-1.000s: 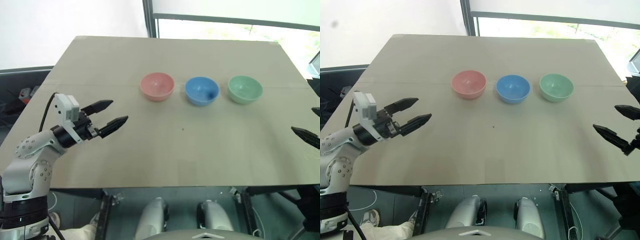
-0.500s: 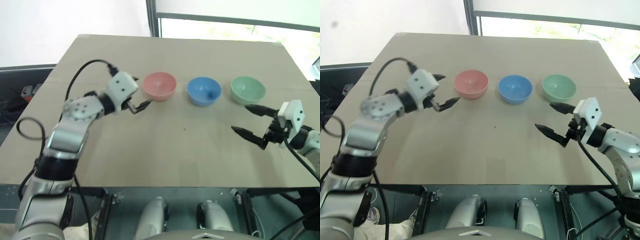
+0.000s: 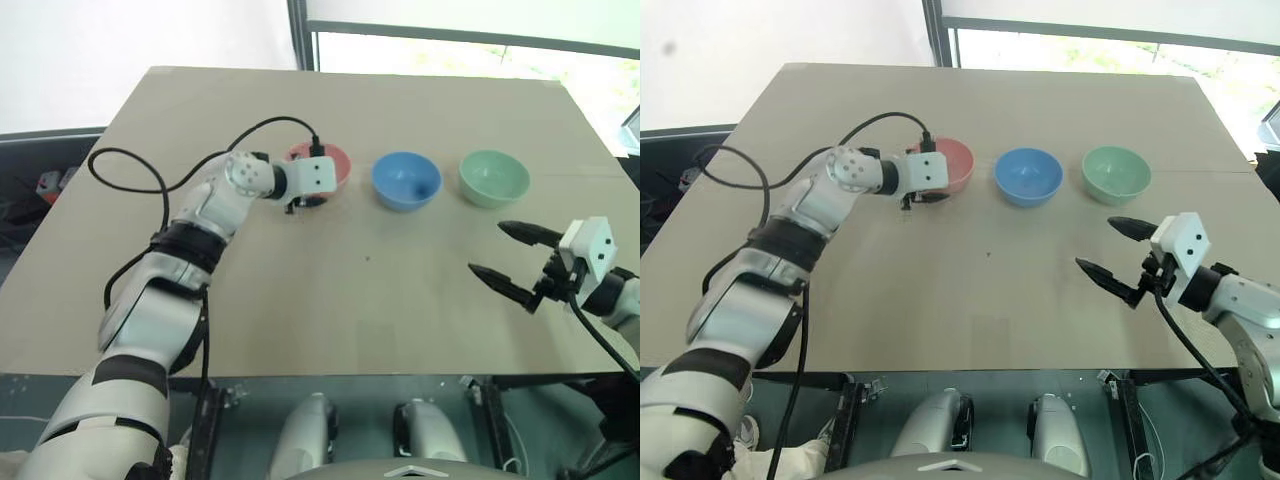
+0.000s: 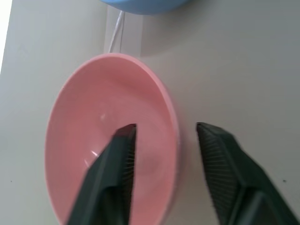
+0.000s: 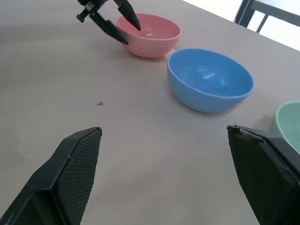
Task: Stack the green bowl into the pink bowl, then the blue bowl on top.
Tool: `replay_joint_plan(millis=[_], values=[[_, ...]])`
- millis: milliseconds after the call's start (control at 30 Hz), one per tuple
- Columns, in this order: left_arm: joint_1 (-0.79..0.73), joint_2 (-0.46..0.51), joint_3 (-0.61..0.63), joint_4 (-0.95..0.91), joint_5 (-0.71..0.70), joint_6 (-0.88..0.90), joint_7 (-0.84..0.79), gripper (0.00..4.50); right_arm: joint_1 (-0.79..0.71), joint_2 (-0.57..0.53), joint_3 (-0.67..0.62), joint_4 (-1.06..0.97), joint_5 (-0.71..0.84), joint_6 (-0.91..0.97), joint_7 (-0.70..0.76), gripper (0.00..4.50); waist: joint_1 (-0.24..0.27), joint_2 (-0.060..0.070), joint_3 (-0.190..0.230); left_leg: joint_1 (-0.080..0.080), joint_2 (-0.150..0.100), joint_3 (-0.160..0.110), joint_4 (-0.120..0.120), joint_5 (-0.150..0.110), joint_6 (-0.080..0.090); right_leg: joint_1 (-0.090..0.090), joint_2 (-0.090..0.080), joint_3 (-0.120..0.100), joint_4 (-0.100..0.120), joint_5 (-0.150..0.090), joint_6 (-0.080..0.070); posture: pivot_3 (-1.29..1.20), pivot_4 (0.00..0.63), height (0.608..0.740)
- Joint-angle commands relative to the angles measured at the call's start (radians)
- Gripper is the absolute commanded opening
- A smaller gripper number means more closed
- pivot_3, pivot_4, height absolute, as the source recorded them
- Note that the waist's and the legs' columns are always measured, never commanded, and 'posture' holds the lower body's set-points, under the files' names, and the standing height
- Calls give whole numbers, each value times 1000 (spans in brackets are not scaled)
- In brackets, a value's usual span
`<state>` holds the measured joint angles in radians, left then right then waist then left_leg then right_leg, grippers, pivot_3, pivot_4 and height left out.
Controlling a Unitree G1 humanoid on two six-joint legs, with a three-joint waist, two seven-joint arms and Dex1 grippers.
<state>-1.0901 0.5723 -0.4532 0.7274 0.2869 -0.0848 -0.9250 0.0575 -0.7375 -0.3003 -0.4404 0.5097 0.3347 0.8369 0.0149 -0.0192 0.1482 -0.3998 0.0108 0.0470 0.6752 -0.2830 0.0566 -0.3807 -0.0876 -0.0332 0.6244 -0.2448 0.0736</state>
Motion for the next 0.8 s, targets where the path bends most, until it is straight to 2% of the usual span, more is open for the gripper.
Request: replay_joint_plan(millis=[33,67,267,400,567,733,800], values=[[-51,-9,12,58,20,-51,-15,291,22,4,-56,-57,7,-18,-25,4500,0,0,0,0,0,0,0,0,0,0,0,0,0,0,0,0,150,740],[-56,-12,14,70,21,-54,-23,56,26,6,-58,-60,7,-19,-28,4500,-1,0,0,0,0,0,0,0,0,0,0,0,0,0,0,0,150,740],[-51,-22,37,53,-11,-48,-112,56,23,14,-56,-58,14,-31,-30,4500,2,-1,1,0,0,-1,2,0,0,0,0,0,1,0,0,0,150,740],[60,39,96,-255,-209,30,-382,56,19,16,-62,-48,27,-42,-22,4500,-1,-1,1,-1,1,-1,2,0,1,0,0,0,1,0,0,0,150,740],[199,121,117,-632,-382,196,-562,56,30,18,-81,-46,31,-46,-26,4500,-1,-1,1,-1,6,0,2,-1,1,-1,0,0,1,0,0,0,150,740],[260,109,73,-707,-373,243,-563,56,32,19,-75,-55,26,-46,-34,4500,4,0,1,1,5,-1,9,-1,1,2,1,0,1,0,0,0,150,740],[276,87,54,-700,-352,230,-544,534,35,19,-69,-67,24,-42,-40,4500,3,0,1,2,5,-1,9,-1,1,4,1,1,2,0,0,0,150,740]])
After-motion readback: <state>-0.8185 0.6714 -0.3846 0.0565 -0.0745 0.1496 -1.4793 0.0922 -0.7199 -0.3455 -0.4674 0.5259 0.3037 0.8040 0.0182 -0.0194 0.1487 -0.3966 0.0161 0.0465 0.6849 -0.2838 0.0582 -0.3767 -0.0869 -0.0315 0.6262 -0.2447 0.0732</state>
